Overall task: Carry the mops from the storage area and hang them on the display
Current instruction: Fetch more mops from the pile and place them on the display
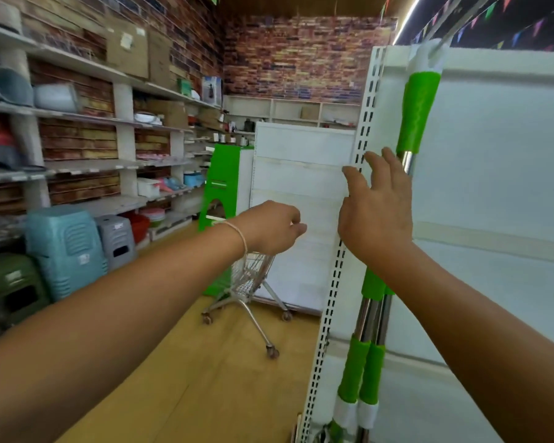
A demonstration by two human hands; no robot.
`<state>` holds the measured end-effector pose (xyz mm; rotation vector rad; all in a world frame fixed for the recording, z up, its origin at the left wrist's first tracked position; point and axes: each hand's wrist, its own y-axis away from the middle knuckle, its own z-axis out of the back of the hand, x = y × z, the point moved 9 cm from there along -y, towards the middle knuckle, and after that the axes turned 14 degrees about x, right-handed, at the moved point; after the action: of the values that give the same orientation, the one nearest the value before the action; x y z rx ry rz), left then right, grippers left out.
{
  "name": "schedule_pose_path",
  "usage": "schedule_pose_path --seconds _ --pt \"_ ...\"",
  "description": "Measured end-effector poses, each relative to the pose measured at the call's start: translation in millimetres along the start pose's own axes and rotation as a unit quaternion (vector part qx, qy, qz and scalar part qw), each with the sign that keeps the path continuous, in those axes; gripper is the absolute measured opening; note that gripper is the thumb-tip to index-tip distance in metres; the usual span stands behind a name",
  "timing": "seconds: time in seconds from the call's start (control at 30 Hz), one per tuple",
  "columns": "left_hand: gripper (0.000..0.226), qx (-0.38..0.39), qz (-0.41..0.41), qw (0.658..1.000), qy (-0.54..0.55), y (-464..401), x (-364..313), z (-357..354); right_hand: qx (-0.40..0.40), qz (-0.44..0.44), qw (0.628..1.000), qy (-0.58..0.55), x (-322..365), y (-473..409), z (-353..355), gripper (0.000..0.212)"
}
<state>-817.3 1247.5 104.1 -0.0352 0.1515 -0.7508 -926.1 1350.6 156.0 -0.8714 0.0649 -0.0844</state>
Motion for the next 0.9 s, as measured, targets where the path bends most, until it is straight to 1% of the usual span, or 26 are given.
schedule_pose_path --seconds 0.1,0.2,0.3,0.33,0.43,0.57,0.67,0.77,0.9 --pt "0.045 0.033 0.028 0.999 0.002 26 49 -14 0.050 0.015 0.998 -0.031 38 3 -20 0.043" --pt "0.040 0.041 0.055 0.998 -0.005 58 103 -19 0.081 0.033 0.995 -0.055 87 2 -38 0.037" --pt "0.045 0.051 0.083 0.995 -0.014 98 158 -15 0.164 0.035 0.982 -0.083 142 -1 -68 0.042" --pt "0.046 0.051 0.090 0.994 -0.017 111 177 -13 0.179 0.036 0.979 -0.095 161 -2 -76 0.044" --pt "0.044 0.053 0.124 0.991 -0.019 150 240 -12 0.208 0.045 0.968 -0.131 219 -4 -97 0.045" --pt "0.042 0.063 0.173 0.983 -0.005 199 310 -11 0.249 0.053 0.956 -0.148 291 -5 -121 0.046" --pt "0.042 0.064 0.199 0.978 -0.008 230 352 -12 0.272 0.054 0.948 -0.158 337 -8 -137 0.045" --pt "0.035 0.052 0.223 0.973 -0.001 257 388 -13 0.286 0.068 0.940 -0.171 377 -12 -152 0.045" --pt "0.044 0.043 0.247 0.968 0.016 284 421 -13 0.303 0.086 0.931 -0.183 419 -16 -171 0.052"
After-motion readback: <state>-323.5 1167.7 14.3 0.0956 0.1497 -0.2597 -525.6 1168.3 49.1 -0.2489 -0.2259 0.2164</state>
